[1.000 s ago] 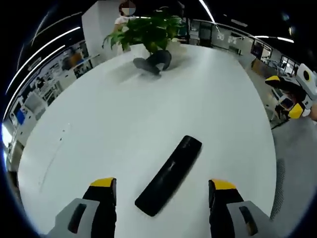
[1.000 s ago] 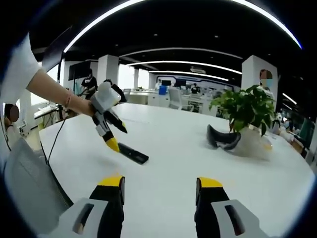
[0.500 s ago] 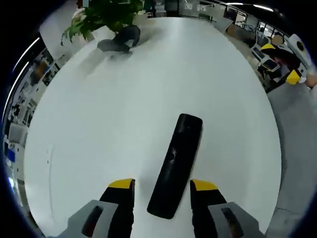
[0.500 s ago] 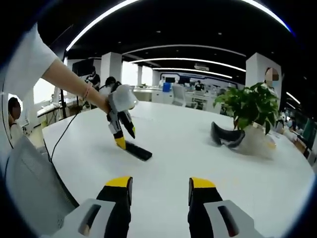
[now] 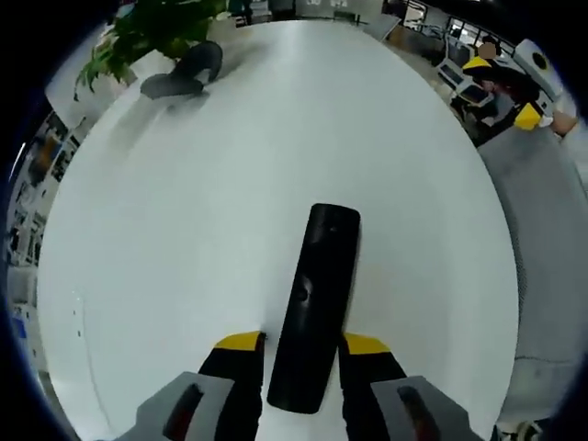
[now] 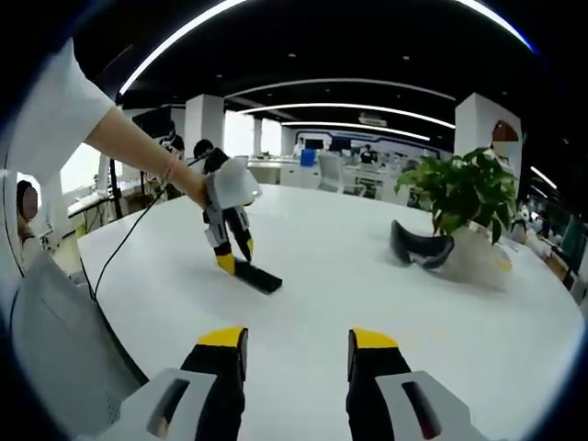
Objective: Press the specified remote control buttons in sequence, fully releasing each button before pressing the next.
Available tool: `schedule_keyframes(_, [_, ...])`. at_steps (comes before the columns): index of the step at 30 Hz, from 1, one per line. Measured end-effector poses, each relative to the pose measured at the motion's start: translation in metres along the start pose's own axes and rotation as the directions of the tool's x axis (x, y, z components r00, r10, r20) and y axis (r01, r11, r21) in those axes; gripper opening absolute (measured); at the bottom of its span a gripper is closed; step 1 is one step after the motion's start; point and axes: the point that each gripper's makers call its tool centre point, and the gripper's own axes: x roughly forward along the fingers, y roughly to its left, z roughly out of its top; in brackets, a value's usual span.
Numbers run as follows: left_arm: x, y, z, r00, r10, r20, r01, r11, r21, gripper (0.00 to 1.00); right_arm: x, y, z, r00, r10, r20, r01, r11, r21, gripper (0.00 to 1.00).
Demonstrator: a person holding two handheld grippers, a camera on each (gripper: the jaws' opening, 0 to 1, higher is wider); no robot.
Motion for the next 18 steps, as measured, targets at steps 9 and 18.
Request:
schedule_keyframes(9, [-0.002,-0.011,-0.003,0.999,0.023,-0.033,-0.020,0.996,0.086,0.24,0.001,0.005,0.000,1.000,0.023,-0.003,-0.023,1.000,0.004,0.40])
schedule_keyframes(18, [-0.001,-0.028,-0.003,1.000,0.007,-0.017,-0.006,1.000,0.029,0.23,0.002,0.008,-0.003,0.999,0.039,-0.023,-0.039,0.999,-0.012,0.40])
